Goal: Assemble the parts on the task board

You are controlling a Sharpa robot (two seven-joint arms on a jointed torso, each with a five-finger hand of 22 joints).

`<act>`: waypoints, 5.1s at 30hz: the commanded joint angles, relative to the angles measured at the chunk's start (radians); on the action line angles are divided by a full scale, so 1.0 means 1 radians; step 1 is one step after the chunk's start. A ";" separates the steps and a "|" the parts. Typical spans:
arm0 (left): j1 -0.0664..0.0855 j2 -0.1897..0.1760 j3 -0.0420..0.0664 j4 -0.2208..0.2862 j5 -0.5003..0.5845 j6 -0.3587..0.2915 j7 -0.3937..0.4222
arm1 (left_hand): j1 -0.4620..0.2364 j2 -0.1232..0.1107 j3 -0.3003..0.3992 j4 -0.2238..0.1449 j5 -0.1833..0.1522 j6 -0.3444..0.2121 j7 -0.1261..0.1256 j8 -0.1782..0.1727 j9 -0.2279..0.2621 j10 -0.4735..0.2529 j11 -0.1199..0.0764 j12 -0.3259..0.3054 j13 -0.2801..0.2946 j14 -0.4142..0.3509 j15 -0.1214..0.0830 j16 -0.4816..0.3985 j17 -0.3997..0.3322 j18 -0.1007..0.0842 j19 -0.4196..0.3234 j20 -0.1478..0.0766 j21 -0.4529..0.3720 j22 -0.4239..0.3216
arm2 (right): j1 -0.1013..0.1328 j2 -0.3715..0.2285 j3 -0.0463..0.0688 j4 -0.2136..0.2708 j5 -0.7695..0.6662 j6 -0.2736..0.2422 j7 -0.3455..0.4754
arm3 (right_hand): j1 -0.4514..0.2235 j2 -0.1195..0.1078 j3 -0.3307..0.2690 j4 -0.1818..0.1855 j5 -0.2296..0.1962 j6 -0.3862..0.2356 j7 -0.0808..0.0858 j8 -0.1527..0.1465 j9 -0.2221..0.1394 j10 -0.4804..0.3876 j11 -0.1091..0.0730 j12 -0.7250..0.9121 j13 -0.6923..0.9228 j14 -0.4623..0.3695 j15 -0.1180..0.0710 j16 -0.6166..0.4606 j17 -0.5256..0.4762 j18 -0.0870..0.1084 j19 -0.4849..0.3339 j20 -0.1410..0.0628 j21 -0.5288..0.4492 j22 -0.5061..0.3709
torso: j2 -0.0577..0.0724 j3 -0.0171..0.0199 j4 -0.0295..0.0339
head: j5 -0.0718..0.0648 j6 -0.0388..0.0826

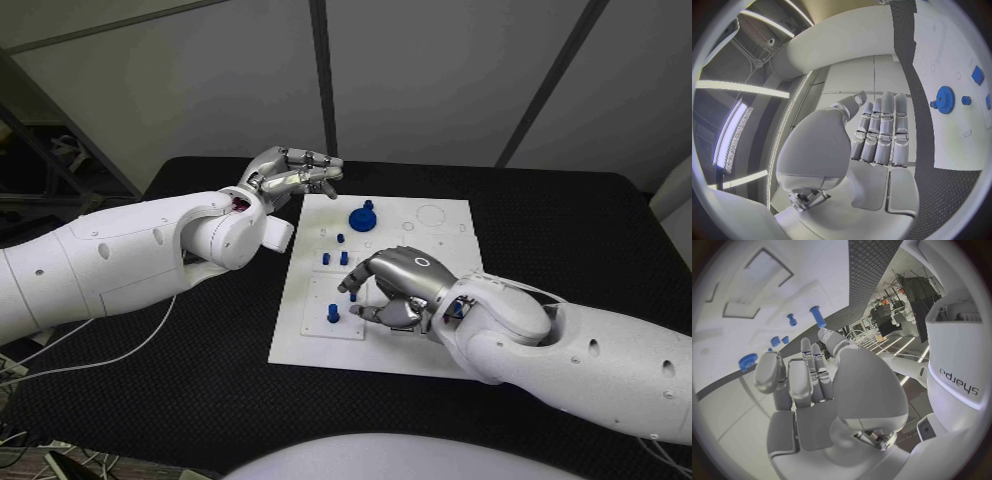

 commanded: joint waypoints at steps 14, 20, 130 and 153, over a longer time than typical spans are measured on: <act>0.001 0.002 -0.002 -0.002 0.010 0.011 0.007 | 0.000 0.007 -0.008 -0.002 0.006 -0.003 0.006 -0.003 -0.001 -0.006 0.001 0.005 -0.001 0.002 0.002 -0.005 -0.001 -0.011 -0.001 0.004 -0.006 -0.001 | 0.016 -0.308 0.048 0.144 0.289 0.061 -0.220 | -0.110 -0.007 -0.157 0.123 0.043 0.067 -0.063 0.056 0.066 0.206 -0.076 0.702 0.718 0.058 -0.065 0.146 0.209 -0.049 0.159 -0.062 0.159 0.200 | -0.004 -0.0008 -0.0036 | -0.051 0.013; 0.001 0.005 -0.002 0.000 0.012 0.015 0.009 | 0.000 0.006 -0.009 -0.002 0.006 -0.003 0.005 -0.002 -0.001 -0.006 0.001 0.005 -0.001 0.002 0.003 -0.006 -0.002 -0.012 -0.001 0.004 -0.007 -0.002 | 0.015 -0.355 0.048 0.159 0.258 0.064 -0.308 | -0.135 -0.006 -0.259 0.197 0.141 0.043 -0.068 0.093 0.119 0.217 -0.074 0.903 0.970 0.062 -0.062 0.176 0.255 -0.056 0.178 -0.059 0.180 0.229 | -0.006 -0.0014 -0.0054 | -0.064 0.016; -0.015 0.001 -0.003 -0.005 0.012 0.030 0.003 | -0.004 0.009 -0.013 0.001 0.007 -0.005 0.006 -0.001 0.000 -0.010 0.001 0.008 -0.001 0.002 0.004 -0.008 -0.005 -0.011 -0.001 0.005 -0.012 -0.006 | -0.103 -0.168 0.043 0.140 0.189 0.022 -0.482 | -0.197 0.111 -0.540 0.289 0.203 -0.009 -0.109 0.295 0.456 0.270 -0.107 0.960 1.146 0.066 -0.089 0.197 0.294 -0.065 0.202 -0.080 0.202 0.264 | -0.014 -0.0066 -0.0062 | -0.072 0.015; -0.014 -0.003 -0.003 -0.003 0.012 0.030 0.002 | -0.004 0.009 -0.013 0.001 0.007 -0.005 0.006 -0.001 0.000 -0.010 0.001 0.008 -0.001 0.002 0.004 -0.008 -0.005 -0.011 -0.001 0.005 -0.012 -0.006 | -0.103 -0.140 0.043 0.109 0.190 0.007 -0.482 | -0.407 0.054 -0.539 0.293 -0.219 -0.021 -0.105 0.291 0.504 0.239 -0.103 0.882 1.101 0.064 -0.086 0.189 0.285 -0.060 0.189 -0.079 0.189 0.252 | -0.013 -0.0059 -0.0098 | -0.065 0.012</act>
